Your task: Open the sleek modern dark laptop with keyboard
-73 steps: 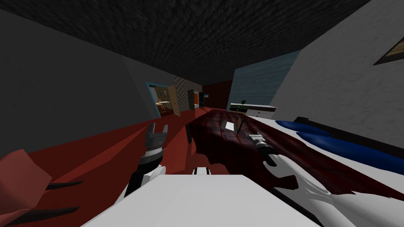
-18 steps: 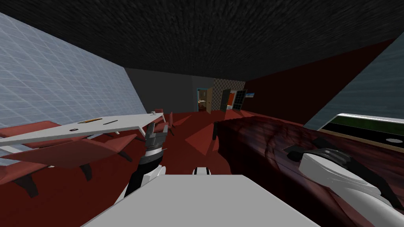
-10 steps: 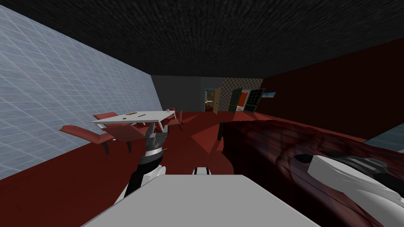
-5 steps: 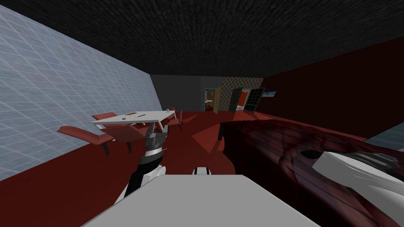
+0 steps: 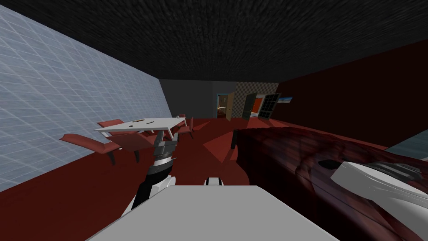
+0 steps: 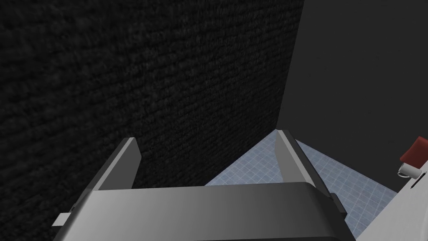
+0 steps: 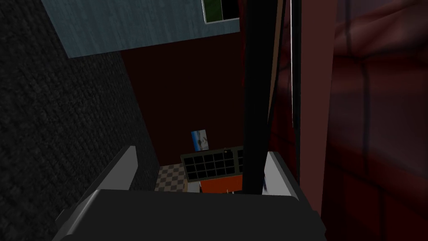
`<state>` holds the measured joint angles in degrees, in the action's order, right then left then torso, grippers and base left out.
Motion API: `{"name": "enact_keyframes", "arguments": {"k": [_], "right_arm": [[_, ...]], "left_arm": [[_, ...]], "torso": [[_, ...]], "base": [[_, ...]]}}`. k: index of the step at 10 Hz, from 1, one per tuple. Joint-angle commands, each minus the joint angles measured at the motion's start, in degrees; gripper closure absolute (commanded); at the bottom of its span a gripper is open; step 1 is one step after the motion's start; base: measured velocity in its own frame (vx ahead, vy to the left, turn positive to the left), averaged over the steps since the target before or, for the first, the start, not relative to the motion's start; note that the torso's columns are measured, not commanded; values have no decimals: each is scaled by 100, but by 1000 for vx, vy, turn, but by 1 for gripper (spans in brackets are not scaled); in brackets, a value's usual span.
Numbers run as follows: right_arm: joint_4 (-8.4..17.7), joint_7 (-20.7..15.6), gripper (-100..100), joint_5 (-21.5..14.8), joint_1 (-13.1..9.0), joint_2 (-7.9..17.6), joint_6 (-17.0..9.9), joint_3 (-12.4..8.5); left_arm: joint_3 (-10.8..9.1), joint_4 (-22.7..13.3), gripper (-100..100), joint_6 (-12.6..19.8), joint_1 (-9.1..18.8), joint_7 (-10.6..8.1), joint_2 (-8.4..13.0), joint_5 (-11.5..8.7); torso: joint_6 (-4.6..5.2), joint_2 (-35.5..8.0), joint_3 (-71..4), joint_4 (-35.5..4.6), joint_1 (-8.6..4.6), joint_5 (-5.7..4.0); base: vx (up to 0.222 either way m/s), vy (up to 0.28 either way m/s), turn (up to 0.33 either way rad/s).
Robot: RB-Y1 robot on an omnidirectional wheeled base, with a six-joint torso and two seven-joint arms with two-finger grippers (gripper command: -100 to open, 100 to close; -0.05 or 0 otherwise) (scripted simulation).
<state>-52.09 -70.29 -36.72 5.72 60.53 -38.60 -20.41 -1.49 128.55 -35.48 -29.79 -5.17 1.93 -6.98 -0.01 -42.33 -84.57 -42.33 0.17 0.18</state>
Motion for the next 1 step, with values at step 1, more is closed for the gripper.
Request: {"name": "enact_keyframes", "arguments": {"k": [1], "right_arm": [[4, 0, 0, 2, 3, -9, 1, 4]], "left_arm": [[0, 0, 0, 0, 0, 0, 0, 0]], "torso": [[0, 0, 0, 0, 4, 2]], "base": [[0, 0, 0]]}}
